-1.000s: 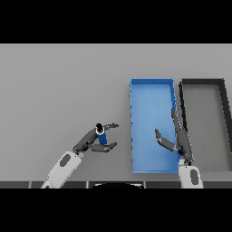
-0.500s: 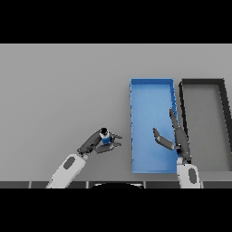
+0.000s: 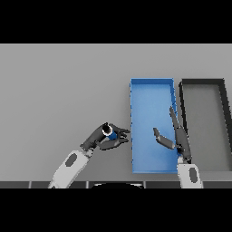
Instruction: Pick up the blue pipe and place it into the blue bin.
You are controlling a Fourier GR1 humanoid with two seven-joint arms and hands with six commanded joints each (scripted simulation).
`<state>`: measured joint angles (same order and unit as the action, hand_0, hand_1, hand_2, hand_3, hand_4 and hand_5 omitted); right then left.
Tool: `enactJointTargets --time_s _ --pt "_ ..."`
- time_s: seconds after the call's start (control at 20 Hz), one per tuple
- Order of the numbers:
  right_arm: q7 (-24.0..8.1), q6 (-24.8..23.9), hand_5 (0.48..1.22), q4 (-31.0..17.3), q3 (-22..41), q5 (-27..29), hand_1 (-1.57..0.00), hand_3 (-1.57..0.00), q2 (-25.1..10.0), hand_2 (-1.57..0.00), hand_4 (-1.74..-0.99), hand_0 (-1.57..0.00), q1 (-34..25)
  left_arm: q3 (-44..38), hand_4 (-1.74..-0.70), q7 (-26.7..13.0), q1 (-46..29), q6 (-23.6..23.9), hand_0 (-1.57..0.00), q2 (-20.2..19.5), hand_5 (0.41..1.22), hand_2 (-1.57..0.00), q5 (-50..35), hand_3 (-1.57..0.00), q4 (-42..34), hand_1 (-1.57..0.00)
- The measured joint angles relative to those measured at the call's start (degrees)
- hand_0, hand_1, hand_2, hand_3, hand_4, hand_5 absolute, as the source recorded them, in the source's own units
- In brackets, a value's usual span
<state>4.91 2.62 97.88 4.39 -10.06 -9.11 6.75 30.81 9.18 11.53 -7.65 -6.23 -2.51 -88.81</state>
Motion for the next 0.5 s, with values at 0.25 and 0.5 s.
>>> enactJointTargets --time_s 0.25,0.5 --pt "0.48 -0.49 0.642 -0.28 -0.56 -0.28 0.00 0.00 -0.43 0.00 -1.155 0.00 -0.03 -0.07 -1.47 -4.22 0.87 -1.75 -1.57 0.32 1.219 -1.57 0.50 -1.57 -3.96 -1.57" --pt "2.60 -3.53 0.643 3.37 0.31 -2.96 0.00 0.00 1.05 0.00 -1.138 0.00 4.33 -1.53 -1.47 -6.24 1.62 -3.17 -1.57 1.11 1.220 -1.57 1.35 -1.57 -2.66 -1.57"
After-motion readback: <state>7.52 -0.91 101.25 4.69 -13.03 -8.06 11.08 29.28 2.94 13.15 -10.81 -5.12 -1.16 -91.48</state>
